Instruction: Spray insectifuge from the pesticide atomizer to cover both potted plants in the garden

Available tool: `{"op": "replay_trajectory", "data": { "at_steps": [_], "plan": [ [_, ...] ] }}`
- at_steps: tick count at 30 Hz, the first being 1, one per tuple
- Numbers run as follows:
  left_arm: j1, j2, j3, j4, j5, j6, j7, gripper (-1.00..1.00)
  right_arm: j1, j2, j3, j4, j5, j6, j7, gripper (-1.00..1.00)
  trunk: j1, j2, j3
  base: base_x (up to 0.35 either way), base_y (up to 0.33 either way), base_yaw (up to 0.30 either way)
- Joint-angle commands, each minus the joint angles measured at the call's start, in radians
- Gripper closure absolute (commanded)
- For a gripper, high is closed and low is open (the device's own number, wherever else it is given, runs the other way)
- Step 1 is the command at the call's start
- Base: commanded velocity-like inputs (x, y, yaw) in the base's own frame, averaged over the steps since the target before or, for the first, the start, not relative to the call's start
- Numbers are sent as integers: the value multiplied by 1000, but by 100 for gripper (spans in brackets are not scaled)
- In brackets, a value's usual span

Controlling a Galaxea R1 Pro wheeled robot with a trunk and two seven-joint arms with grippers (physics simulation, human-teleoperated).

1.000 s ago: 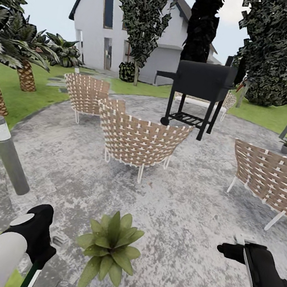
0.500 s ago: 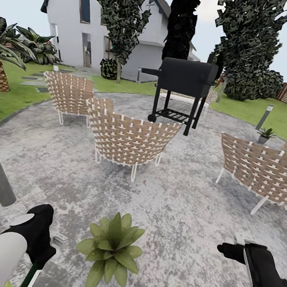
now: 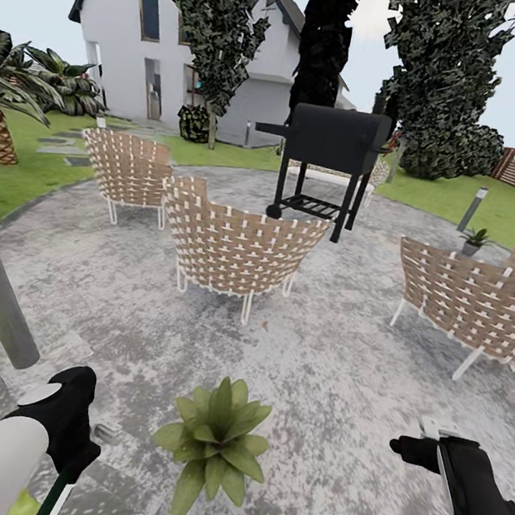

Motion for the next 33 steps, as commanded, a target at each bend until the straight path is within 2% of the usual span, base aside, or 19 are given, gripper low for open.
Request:
{"op": "replay_trajectory", "data": {
  "at_steps": [1,24,33],
  "plan": [
    [0,-1,5,-1,-10,8,-10,100,-1,0,-2,-1,10,3,9,-100,0,0,-1,-49,157,-185],
    [0,-1,6,-3,-10,8,-10,100,-1,0,-1,-1,11,4,9,-100,0,0,9,-3,167,-252],
    [0,-1,5,-3,-10,8,-10,100,-1,0,-1,-1,11,4,9,-100,0,0,13,0,96,-255]
  ]
}}
